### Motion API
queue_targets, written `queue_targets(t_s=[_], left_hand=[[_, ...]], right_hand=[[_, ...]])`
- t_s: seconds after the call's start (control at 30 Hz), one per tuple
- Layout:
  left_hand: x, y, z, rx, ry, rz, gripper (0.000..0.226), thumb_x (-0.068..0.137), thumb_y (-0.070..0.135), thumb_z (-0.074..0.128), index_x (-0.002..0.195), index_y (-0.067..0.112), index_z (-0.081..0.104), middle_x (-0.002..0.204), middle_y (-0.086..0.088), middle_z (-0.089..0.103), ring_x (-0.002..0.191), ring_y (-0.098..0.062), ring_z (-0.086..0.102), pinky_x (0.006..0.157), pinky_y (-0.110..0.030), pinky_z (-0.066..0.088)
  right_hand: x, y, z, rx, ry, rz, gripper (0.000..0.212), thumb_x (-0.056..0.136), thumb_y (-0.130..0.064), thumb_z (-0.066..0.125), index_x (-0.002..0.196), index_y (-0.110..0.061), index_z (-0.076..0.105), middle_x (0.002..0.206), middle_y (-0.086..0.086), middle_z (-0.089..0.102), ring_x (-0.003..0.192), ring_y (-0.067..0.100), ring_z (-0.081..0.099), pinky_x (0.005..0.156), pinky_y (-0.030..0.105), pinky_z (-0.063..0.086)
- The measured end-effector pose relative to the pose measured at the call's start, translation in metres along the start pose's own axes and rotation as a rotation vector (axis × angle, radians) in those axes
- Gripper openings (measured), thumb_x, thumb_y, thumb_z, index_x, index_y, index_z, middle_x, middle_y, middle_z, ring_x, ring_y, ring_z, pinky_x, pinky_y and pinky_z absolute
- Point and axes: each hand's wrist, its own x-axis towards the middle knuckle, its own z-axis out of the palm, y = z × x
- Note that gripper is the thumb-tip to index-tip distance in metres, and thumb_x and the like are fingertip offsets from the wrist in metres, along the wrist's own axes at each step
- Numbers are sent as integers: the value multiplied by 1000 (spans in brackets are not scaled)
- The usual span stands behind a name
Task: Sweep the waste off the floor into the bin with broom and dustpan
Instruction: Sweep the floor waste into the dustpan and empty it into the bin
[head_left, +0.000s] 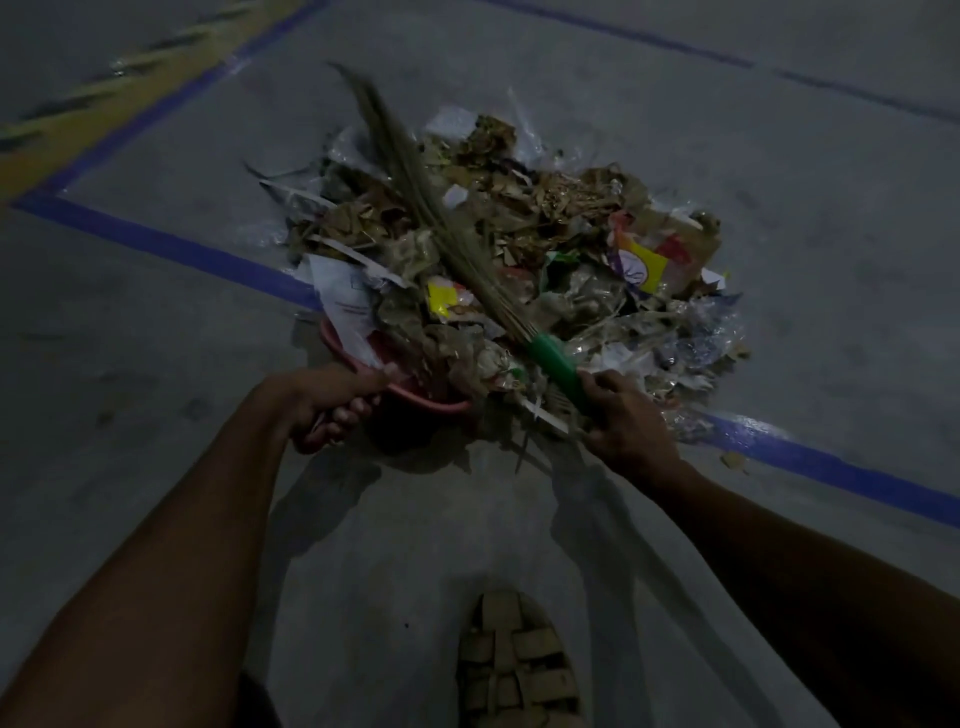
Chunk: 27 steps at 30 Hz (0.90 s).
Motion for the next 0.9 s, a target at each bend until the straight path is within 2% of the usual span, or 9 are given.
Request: queue_targets(t_s=[0.17,0.27,0.33,0.4,0.53,0.7,0.77,0.83,0.9], left_hand=[[-3,4,9,-9,7,42,49,80,61,64,80,15,48,53,6,34,34,-4,25,35,-14,23],[-6,7,11,-5,25,54,45,92,56,60,79,15,47,49,7,33,33,-3,24,33,-14,22],[-7,10,12,-3,57,64,43,96,53,58,80,14,47,48,7,34,33,-3,24,33,-14,22],[-8,12,11,0,70,74,42,96,52,58,80,14,48,48,7,35,33,-3,25,33,-14,23],[-5,6,6,-7,69,57,42,93,53,63,81,14,51,52,5,36,37,-6,27,38,-16,24],[-6,15,8,-76,69,107,42,92,51,63,79,14,50,52,4,36,33,-4,27,34,-13,23],[-15,26,15,-109,59,115,43,85,52,65,79,13,49,51,4,36,33,-4,26,34,-13,23],[-26,37,24,-138,63,126,43,90,51,63,77,13,47,49,5,34,34,-4,25,35,-13,21],[-40,46,33,-169,81,126,43,95,48,61,74,14,45,49,6,33,34,-4,25,35,-13,21]], right_hand=[[10,-16,-7,2,63,26,67,80,-20,62,145,-19,46,133,6,52,89,32,61,72,41,53],[15,-24,-13,95,129,33,66,76,-27,52,141,-14,51,125,9,56,83,32,60,62,28,38],[17,-27,-13,131,137,14,64,76,-24,54,139,-9,54,125,11,58,85,32,61,62,27,37],[19,-28,-7,137,94,-11,60,79,-17,60,137,-8,55,129,11,58,91,35,62,65,29,43],[23,-32,4,46,-56,-42,74,77,-25,59,148,-11,44,139,11,51,100,36,60,74,34,53],[37,-34,-9,45,-118,-28,84,69,-31,47,150,-9,40,140,14,47,105,38,58,77,33,51],[42,-33,-25,22,-162,-36,81,73,-30,52,151,-10,38,141,13,46,106,38,58,78,34,49],[45,-30,-49,3,-189,-31,77,78,-26,59,151,-13,39,137,15,48,103,40,58,75,35,49],[48,-29,-76,-9,-204,-48,80,74,-31,54,151,-13,40,133,16,51,100,39,59,74,37,51]])
